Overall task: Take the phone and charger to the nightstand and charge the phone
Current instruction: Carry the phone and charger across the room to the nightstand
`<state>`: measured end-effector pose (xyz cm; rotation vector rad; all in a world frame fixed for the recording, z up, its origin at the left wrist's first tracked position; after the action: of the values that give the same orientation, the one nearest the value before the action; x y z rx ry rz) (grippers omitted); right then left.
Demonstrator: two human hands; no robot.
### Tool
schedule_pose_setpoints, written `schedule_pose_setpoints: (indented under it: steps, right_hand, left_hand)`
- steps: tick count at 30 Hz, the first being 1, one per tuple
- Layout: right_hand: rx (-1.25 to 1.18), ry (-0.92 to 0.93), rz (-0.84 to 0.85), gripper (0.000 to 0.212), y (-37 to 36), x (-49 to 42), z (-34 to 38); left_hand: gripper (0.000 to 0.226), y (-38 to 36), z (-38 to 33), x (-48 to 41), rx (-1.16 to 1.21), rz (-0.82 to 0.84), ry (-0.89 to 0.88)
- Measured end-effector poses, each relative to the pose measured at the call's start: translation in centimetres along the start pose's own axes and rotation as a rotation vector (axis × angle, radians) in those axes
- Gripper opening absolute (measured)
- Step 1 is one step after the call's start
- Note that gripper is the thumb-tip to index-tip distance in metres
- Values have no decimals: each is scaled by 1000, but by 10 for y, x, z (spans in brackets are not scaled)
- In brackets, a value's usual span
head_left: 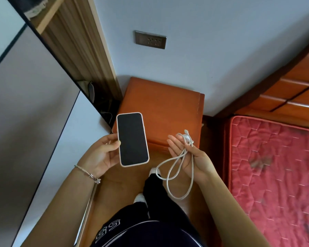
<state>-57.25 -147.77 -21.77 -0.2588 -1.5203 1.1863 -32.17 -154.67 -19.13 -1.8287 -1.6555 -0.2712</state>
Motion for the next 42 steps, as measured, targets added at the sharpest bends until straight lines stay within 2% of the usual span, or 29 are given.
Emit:
schedule_pose_setpoints:
  steps: [16,25,35,42]
  right_hand:
    - [4,-59,3,50,-2,-47,82]
    - [-77,-37,-44,51,-5,-79,106]
    - [-47,-18,-111,42,-29,-124,138]
    - [-40,-20,-211,33,-2,-170,151]
  left_hand:
    - [23,-52,-26,-66,-43,-64,42]
    - [27,-54,-46,-130,-63,-5,95]
    - [25,-65,-55,-201,-70,40,164]
    - [27,-61,-35,-257,-155,4,191]
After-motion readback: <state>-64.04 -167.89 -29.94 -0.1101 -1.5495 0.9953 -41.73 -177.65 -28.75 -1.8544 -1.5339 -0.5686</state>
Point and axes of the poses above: each hand's wrist, its own x-axis away from the middle knuckle, its own y-axis out of the back of the hand, z = x × y, the point moved 4 cm from there along -x, towards the middle knuckle, and after that the axes turned 12 degrees about -y, right-handed, at the moved point
